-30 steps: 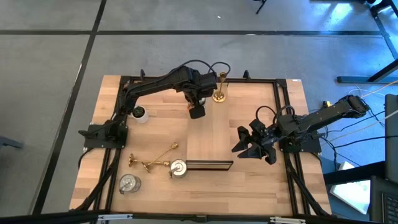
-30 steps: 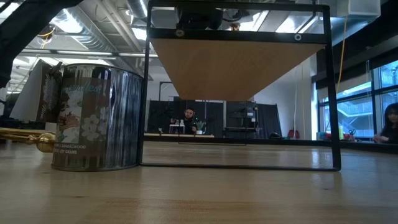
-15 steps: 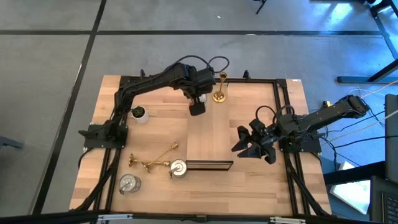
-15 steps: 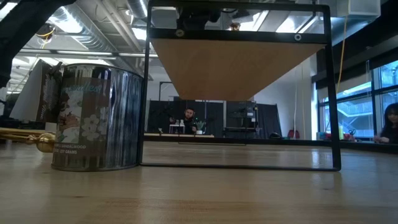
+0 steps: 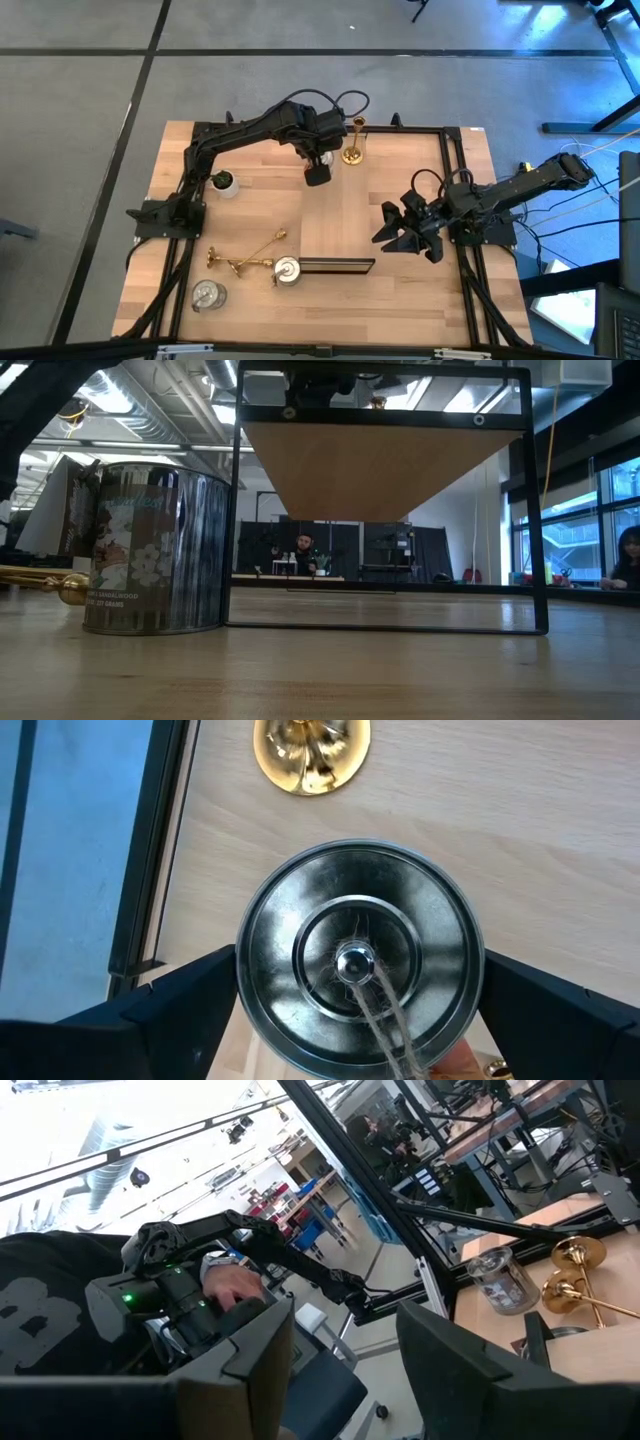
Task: Pick & Place candle stick holders
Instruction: Put the top left scented candle on the shelf
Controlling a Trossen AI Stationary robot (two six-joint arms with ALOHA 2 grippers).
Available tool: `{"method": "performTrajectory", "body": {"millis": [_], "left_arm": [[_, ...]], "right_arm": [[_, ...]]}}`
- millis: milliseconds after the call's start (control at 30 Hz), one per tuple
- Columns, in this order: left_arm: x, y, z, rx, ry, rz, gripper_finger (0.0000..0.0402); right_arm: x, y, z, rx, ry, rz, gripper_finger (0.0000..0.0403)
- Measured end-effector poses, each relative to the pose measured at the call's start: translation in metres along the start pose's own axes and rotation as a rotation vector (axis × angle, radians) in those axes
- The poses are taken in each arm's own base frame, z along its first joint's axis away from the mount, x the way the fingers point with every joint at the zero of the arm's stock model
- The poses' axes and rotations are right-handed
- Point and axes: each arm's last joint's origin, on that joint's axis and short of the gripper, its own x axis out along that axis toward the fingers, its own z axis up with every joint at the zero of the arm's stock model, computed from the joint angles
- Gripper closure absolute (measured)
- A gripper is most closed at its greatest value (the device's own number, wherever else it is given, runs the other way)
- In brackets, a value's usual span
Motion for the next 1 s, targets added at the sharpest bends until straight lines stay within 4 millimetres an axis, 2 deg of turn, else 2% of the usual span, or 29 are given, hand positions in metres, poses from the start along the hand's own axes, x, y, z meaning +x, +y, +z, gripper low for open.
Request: {"method": "performTrajectory", "body": {"millis": [567, 800, 1000], "left_arm": [[0.000, 0.000, 0.000, 0.009, -0.001, -0.007, 0.0004], [-0.014, 0.002, 0.000, 0.000, -0.066, 0.008, 0.0002], [-0.034, 0.006, -0.006, -0.009, -0.106, 0.047, 0.0002]], "right_arm": [[0.000, 0.000, 0.000, 0.001, 0.007, 0.007, 0.0221], [0.000, 0.000, 0.000, 0.001, 0.009, 0.008, 0.0221], [0.000, 0.000, 0.000, 0.001, 0.016, 0.016, 0.0221]]}}
